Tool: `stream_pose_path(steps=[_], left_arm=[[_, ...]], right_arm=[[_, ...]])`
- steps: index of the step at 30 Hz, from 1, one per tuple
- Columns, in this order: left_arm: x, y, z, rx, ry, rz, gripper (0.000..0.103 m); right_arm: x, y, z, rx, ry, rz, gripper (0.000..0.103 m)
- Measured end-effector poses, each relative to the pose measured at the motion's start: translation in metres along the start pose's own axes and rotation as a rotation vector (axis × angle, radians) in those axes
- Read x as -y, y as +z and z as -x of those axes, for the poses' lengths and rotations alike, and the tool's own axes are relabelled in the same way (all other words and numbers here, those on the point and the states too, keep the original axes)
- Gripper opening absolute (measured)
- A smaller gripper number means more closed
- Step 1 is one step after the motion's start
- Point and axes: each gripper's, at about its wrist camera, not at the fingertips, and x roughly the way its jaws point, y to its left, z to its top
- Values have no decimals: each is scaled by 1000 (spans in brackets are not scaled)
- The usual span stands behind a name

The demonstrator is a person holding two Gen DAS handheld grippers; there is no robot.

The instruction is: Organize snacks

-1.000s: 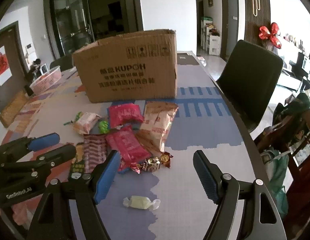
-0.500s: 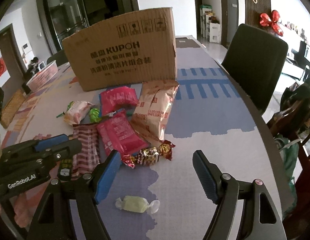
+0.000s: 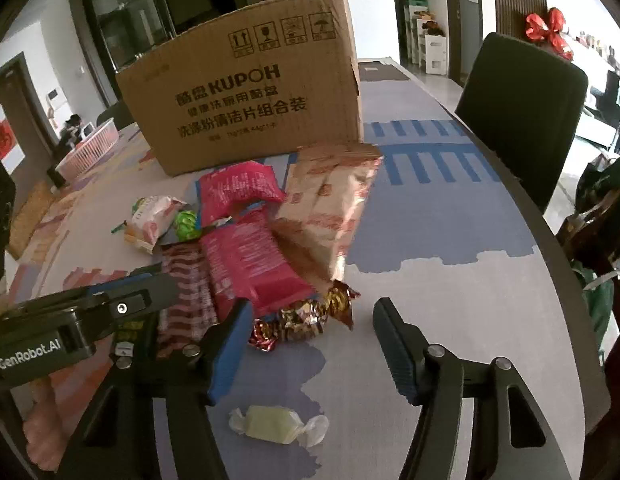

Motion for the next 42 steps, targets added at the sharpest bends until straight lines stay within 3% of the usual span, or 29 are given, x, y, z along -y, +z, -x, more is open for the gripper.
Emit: stream_pose_path(steps=[3,5,11,14,23,28,33,37,42], left_arm=[[2,0,-5,-11,16,1,31],[8,0,-6,-21,25,-25,42],[24,3,-12,-17,105,-48,52],[30,3,-15,-12,145,-52,53],[33,1,-16,10,284,-87,53],[34,4,-19,5,289,-72,59],[44,4,-27,22,333,-81,59],[53,-2,-32,42,390,-146,59],[52,-7,-27,56,381,-170,44]], right_arm=[[-2,-1,0,0,-5,13,59],[-2,-1,0,1,-16,21,55],[2,-1,1,6,-30,27,44],[6,-2,2,7,-23,21,39],[13,-2,4,5,-5,13,37],[16,-2,4,5,7,0,37],[21,-2,5,3,6,-6,36],[26,-2,7,5,12,-12,36],[28,-2,6,7,19,-17,35]])
